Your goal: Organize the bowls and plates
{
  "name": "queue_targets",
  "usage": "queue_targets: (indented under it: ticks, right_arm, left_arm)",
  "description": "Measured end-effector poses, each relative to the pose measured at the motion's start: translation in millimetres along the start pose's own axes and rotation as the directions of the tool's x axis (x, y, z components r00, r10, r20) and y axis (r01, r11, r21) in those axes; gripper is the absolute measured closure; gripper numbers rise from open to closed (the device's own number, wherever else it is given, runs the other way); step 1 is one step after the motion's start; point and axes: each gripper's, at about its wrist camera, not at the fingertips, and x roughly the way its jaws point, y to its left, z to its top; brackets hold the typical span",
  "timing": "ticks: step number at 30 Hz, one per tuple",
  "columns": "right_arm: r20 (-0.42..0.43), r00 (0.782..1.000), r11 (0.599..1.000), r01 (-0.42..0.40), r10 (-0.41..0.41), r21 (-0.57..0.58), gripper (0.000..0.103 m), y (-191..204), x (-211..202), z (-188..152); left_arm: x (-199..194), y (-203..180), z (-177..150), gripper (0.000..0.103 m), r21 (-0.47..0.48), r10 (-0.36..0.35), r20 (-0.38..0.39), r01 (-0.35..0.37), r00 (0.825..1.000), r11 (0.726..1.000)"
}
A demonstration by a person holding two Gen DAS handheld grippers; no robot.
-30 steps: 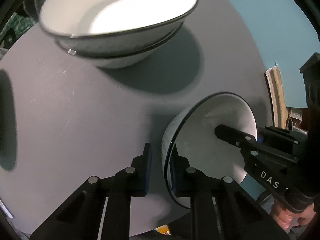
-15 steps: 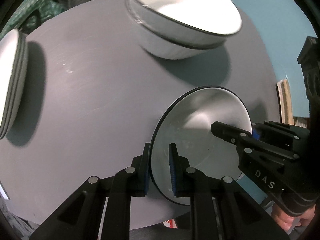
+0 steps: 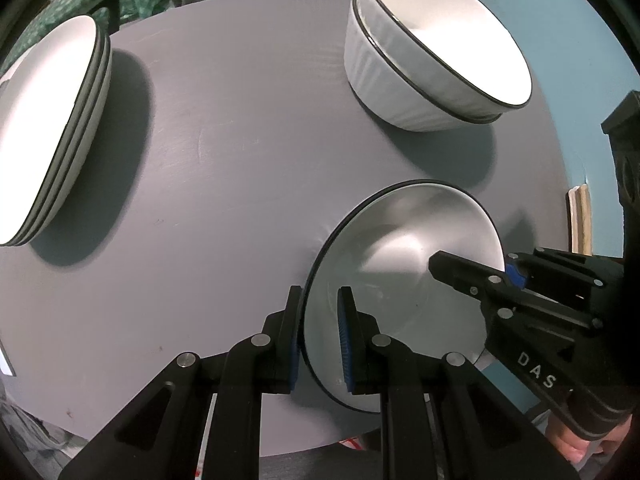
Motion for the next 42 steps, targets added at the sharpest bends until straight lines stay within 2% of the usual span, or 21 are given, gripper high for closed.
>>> queue_targets:
  ticks: [6,12,15,21,30,35,42]
  right_arm:
    - [-0.007,1.0,0.999,-0.025,0.026,0.032,0.093,-6.4,-2.1,1.7]
    - [-0.023,0.999,0.999,-0.027,0.027,0.025,0.092,-8.8,0.6,2.3]
    - [-0.013,1.0,1.0,-0.012,0.012,0.016,0.094,-8.5,-0.9,0.3]
    - [-0.003,1.0,1.0,0.01,-0.01,0.01,0.096,-6.5,-6.9,-1.7]
    - [0.018,1.0,0.999,-0.023,0.023,0.049,0.096,-3.8,-35.1,0.9]
    - [0.05,0.999,0.999,-0.005,0.002,0.051,0.096,-6.8,-69.9,5.9]
    - [0.097,0.995,0.998,0.013,-0.018,0.06,0.096,-5.6,-104.0,24.7]
  left_arm:
    - [13.4,7.1,-3.7,0.087,-0.033,-0.005,-0.025,0.004,1.0,0.999]
    - [18.1,7.0,-3.3,0.087,-0.043,-0.046,-0.028,0.045,0.999,0.998]
    - [20.1,14.5,-3.0,0.092,-0.072,-0.088,-0.043,0.085,0.995,0.994]
    - [11.7,5.4,-3.3,0.093,-0.042,-0.053,-0.021,0.052,0.998,0.998]
    - [-22.7,-3.3,9.8,0.093,-0.02,-0.045,0.014,0.046,0.999,0.999]
    - [-58.6,-1.1,17.1,0.093,0.013,-0.054,0.046,0.054,0.997,0.998]
    - [-93.9,-11.1,45.0,0.092,0.047,-0.066,0.097,0.062,0.993,0.997]
